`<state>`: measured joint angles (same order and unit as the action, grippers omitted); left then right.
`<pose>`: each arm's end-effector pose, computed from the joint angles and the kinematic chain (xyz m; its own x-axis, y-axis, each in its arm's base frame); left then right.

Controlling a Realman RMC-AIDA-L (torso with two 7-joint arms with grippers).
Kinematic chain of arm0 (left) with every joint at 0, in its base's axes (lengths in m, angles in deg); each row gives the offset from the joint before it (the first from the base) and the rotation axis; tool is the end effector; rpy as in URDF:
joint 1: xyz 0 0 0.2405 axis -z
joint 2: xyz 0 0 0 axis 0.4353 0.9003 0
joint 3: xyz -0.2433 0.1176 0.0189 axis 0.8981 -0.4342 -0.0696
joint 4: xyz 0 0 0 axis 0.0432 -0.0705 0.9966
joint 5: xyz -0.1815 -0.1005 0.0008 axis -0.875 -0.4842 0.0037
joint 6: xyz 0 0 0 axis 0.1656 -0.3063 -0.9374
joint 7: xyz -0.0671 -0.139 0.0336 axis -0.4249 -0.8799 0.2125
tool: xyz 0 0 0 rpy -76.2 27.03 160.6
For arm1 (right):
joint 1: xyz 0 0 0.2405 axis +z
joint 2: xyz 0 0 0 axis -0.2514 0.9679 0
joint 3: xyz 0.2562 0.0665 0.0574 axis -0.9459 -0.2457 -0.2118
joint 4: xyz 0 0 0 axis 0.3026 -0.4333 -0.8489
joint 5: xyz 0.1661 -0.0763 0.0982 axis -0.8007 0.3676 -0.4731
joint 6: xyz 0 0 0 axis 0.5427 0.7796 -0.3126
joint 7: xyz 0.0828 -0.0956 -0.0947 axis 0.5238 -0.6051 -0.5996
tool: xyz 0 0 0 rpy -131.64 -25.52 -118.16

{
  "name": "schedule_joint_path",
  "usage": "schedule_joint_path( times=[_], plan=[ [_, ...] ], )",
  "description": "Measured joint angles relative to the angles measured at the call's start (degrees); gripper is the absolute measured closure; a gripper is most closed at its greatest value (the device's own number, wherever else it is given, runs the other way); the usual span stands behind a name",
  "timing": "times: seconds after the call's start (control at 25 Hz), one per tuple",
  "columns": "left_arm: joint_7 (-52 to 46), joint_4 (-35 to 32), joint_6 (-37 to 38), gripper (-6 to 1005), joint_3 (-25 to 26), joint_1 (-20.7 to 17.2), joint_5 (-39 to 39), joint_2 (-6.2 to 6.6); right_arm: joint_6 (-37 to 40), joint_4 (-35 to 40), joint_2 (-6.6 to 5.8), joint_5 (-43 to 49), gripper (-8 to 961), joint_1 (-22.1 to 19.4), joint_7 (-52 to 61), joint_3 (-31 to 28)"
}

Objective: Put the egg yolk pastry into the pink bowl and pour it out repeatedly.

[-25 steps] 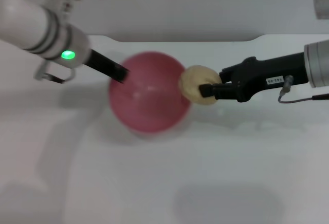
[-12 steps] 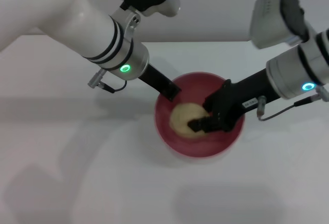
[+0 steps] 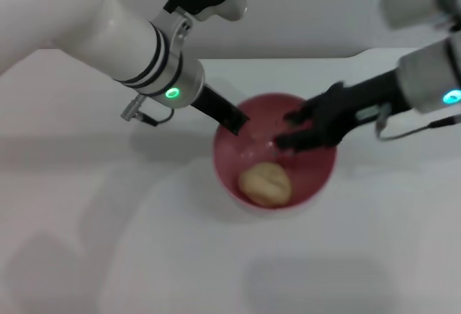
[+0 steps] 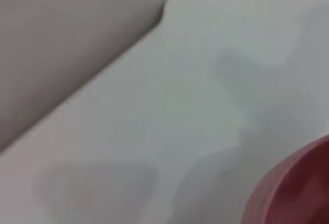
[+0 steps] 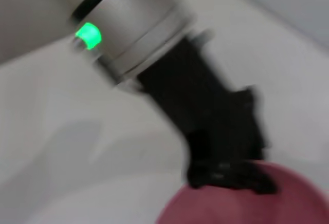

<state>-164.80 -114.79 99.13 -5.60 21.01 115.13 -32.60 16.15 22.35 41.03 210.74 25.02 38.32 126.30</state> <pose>-0.1361 0.4149 -0.0882 0.8366 0.5455 -0.0505 0.4690 -0.7609 -0.4484 0.1658 0.3849 -0.0266 0.9062 -0.4129 -0.0915 -0.4224 -0.8941 -0.1490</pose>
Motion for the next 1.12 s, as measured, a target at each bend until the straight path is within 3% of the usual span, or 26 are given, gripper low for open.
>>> schedule_joint_path(
  times=[0.16, 0.24, 0.28, 0.4, 0.56, 0.72, 0.8, 0.84, 1.0, 1.12],
  plan=[
    [0.29, -2.42, -5.89, 1000, -0.82, -3.20, 0.81, 0.24, -0.05, 0.14, -0.28, -0.10, 455, -1.85, 1.27, -11.49],
    [1.26, -5.90, -13.46, 1001, -3.64, -7.58, 1.60, 0.36, -0.70, -0.02, -0.31, -0.02, 452, -3.63, 0.89, -18.05],
    [2.03, -7.68, -17.35, 1001, -5.55, -10.08, 2.16, 0.36, -2.07, -0.77, -0.33, 0.58, 451, -5.14, 0.09, -22.80],
    [4.99, -12.54, -28.43, 1001, -12.09, -16.77, 5.83, 0.42, -3.30, -1.93, -0.37, 1.32, 446, -6.67, -0.43, -27.76],
    [8.81, -14.14, -45.49, 1001, -22.23, -22.62, 17.61, 0.06, -3.54, -2.63, -0.33, 2.23, 440, -9.70, -0.77, -34.09],
    [9.08, -11.30, -57.59, 1002, -27.01, -23.92, 23.23, -0.11, -3.51, -3.72, -0.14, 2.61, 434, -11.24, -0.73, -36.75],
    [11.39, -7.64, -69.08, 1002, -30.19, -24.36, 24.95, -0.25, -3.28, -4.18, -0.07, 2.70, 431, -12.10, -0.73, -37.83],
    [11.39, -7.64, -69.08, 1002, -30.19, -24.36, 24.95, -0.25, -3.28, -4.18, -0.07, 2.70, 429, -12.10, -0.73, -37.83],
    [20.72, -1.02, -85.41, 1001, -35.44, -25.11, 24.80, -0.38, -2.91, -4.33, 0.07, 2.74, 423, -12.82, -0.45, -38.13],
    [29.29, 4.92, -93.97, 1001, -39.20, -23.60, 23.83, -0.40, -2.79, -4.96, 0.11, 2.78, 418, -12.99, -0.38, -38.18]
  ],
)
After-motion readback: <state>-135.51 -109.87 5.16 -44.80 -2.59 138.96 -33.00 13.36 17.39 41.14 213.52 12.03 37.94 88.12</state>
